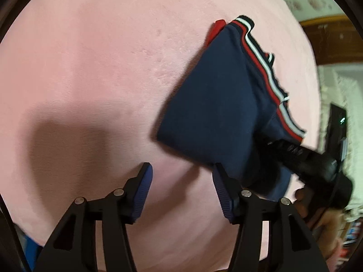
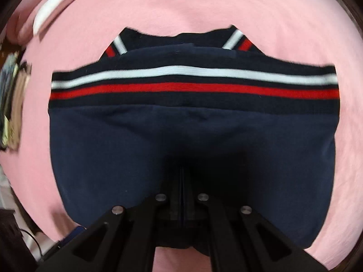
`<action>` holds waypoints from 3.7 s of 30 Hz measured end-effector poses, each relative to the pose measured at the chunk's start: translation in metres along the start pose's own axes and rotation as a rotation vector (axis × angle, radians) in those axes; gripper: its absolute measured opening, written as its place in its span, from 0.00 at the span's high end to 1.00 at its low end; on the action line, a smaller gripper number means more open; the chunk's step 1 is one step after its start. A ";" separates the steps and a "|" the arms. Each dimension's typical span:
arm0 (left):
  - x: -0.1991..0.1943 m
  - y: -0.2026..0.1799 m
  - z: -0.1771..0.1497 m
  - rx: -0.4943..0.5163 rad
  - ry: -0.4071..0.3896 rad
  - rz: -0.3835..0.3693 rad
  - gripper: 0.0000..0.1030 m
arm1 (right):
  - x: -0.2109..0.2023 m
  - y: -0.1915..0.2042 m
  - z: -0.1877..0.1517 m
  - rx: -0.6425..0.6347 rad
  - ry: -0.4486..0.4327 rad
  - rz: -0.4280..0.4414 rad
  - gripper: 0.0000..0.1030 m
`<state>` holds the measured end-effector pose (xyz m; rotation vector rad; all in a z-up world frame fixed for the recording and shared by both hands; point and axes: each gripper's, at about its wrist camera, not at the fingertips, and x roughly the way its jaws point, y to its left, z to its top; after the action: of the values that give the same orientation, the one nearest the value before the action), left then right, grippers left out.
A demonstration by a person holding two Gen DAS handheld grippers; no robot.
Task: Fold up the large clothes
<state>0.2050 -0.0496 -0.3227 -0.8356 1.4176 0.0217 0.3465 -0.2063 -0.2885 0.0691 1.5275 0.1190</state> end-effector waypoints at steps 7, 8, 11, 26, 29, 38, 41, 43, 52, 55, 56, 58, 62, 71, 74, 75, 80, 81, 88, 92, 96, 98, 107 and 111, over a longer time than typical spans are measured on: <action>0.025 -0.010 0.019 -0.067 -0.056 -0.136 0.37 | 0.002 -0.003 -0.003 0.011 -0.006 0.028 1.00; 0.025 -0.011 0.022 -0.065 -0.073 -0.146 0.37 | 0.002 -0.004 -0.003 0.011 -0.007 0.035 1.00; 0.035 -0.021 0.031 -0.048 -0.100 -0.142 0.37 | 0.002 -0.005 -0.005 0.007 -0.010 0.047 1.00; 0.016 -0.071 0.030 0.160 -0.153 -0.068 0.80 | 0.000 -0.025 -0.011 0.002 -0.015 0.078 1.00; 0.012 -0.069 0.037 0.165 -0.116 -0.075 0.80 | -0.001 -0.022 -0.012 0.004 -0.021 0.066 1.00; 0.002 -0.076 0.035 0.264 -0.076 -0.161 0.81 | -0.004 -0.016 -0.029 0.058 -0.066 0.046 1.00; -0.001 -0.079 0.035 0.329 -0.061 -0.172 0.82 | -0.005 -0.022 -0.036 0.105 -0.095 0.072 1.00; -0.004 -0.081 0.035 0.365 -0.053 -0.173 0.82 | -0.006 -0.027 -0.041 0.132 -0.118 0.095 1.00; -0.022 -0.102 0.017 0.451 -0.087 -0.162 0.84 | -0.005 -0.061 -0.062 0.239 -0.166 0.283 1.00; -0.036 -0.119 0.004 0.494 -0.115 -0.176 0.90 | 0.003 -0.066 -0.067 0.217 -0.172 0.306 1.00; -0.041 -0.125 -0.001 0.505 -0.132 -0.192 0.90 | 0.002 -0.067 -0.067 0.212 -0.172 0.312 1.00; -0.046 -0.136 -0.011 0.516 -0.155 -0.181 0.90 | -0.002 -0.074 -0.065 0.211 -0.162 0.333 1.00; -0.038 -0.143 -0.017 0.477 -0.168 -0.029 0.90 | -0.002 -0.084 -0.066 0.188 -0.127 0.393 1.00; -0.045 -0.063 -0.003 0.095 -0.099 0.116 0.73 | -0.009 -0.089 -0.049 0.061 -0.038 0.380 1.00; -0.039 -0.034 -0.012 0.033 -0.041 0.111 0.56 | -0.007 -0.091 -0.048 0.075 -0.038 0.390 1.00; -0.037 -0.024 -0.016 0.016 -0.021 0.104 0.44 | -0.007 -0.092 -0.050 0.082 -0.040 0.394 1.00; -0.024 0.008 -0.024 -0.034 0.013 0.083 0.36 | -0.005 -0.093 -0.047 0.115 -0.039 0.381 1.00; -0.024 0.009 -0.023 -0.034 -0.003 0.085 0.36 | -0.005 -0.092 -0.047 0.117 -0.038 0.376 1.00; -0.017 0.016 0.010 -0.058 -0.082 -0.036 0.36 | -0.006 -0.088 -0.045 0.117 -0.036 0.366 1.00; -0.008 0.010 0.027 -0.013 -0.073 -0.053 0.35 | -0.007 -0.083 -0.041 0.106 -0.022 0.341 1.00; -0.001 0.012 0.034 0.016 -0.050 -0.093 0.40 | -0.008 -0.074 -0.040 0.067 -0.020 0.295 1.00; -0.004 0.013 0.039 0.014 -0.041 -0.130 0.47 | -0.007 -0.074 -0.040 0.064 -0.020 0.292 1.00; -0.011 -0.026 0.041 0.160 -0.067 -0.193 0.76 | -0.009 -0.068 -0.039 0.031 -0.014 0.255 1.00; -0.029 -0.054 0.029 0.284 -0.098 -0.219 0.77 | -0.010 -0.067 -0.038 0.004 -0.015 0.250 1.00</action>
<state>0.2498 -0.0610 -0.2733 -0.7380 1.1965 -0.2961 0.3106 -0.2749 -0.2880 0.2638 1.4997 0.3137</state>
